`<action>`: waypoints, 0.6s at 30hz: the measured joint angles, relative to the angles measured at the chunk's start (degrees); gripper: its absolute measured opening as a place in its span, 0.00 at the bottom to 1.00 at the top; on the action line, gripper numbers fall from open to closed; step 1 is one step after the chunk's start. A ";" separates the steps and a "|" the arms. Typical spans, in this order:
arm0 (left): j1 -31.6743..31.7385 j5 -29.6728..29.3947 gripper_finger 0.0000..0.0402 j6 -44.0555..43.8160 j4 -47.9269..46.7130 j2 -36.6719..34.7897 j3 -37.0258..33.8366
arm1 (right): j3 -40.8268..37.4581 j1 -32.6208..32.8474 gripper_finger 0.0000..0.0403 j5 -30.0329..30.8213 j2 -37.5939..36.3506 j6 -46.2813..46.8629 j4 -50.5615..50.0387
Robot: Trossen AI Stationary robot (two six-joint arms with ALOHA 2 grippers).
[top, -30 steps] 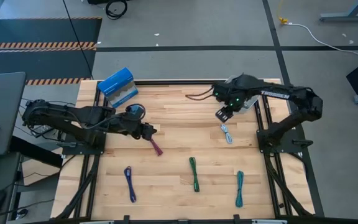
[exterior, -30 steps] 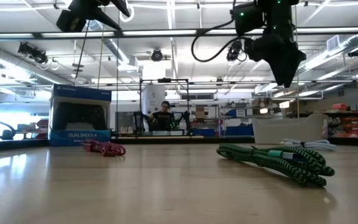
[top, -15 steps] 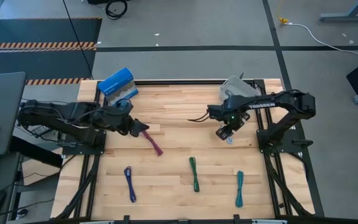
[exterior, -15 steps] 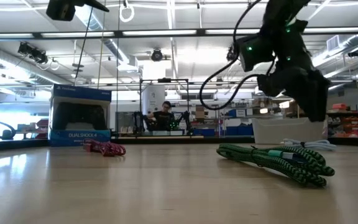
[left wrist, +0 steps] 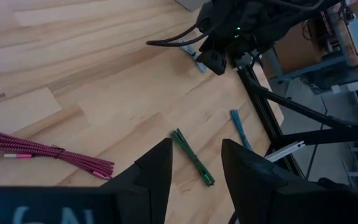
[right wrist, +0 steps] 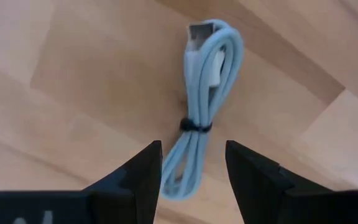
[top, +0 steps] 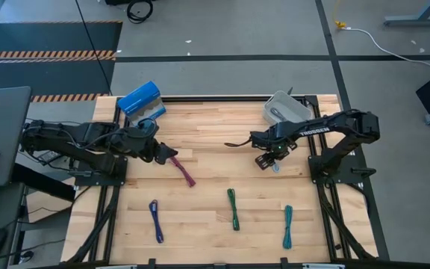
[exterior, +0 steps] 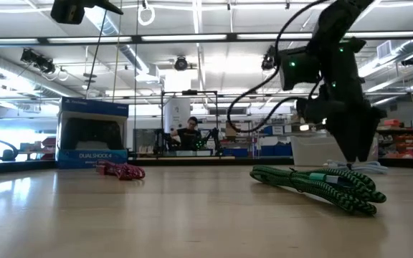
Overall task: Pick and place USB-C Cables
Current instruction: Put the ziptied light blue charger cable into the bin
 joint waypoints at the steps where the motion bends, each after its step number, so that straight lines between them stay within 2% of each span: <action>1: 0.00 -0.02 0.36 -0.02 -0.02 0.00 0.00 | -0.43 -0.14 0.45 0.08 0.00 -0.05 0.77; 6: 0.00 0.00 0.36 -0.42 -0.02 0.02 0.00 | -2.89 -0.01 0.45 0.76 0.00 -0.03 4.84; 10: 0.00 0.00 0.36 -1.25 0.00 0.02 0.00 | -4.59 0.45 0.39 1.57 -0.22 -0.28 6.35; 13: 0.00 0.00 0.36 -1.28 0.02 0.02 0.00 | -4.50 0.87 0.29 2.91 -0.20 -1.81 6.16; 18: 0.00 0.06 0.36 -1.53 0.03 0.02 0.00 | -1.78 0.54 0.05 4.27 0.15 -7.90 5.66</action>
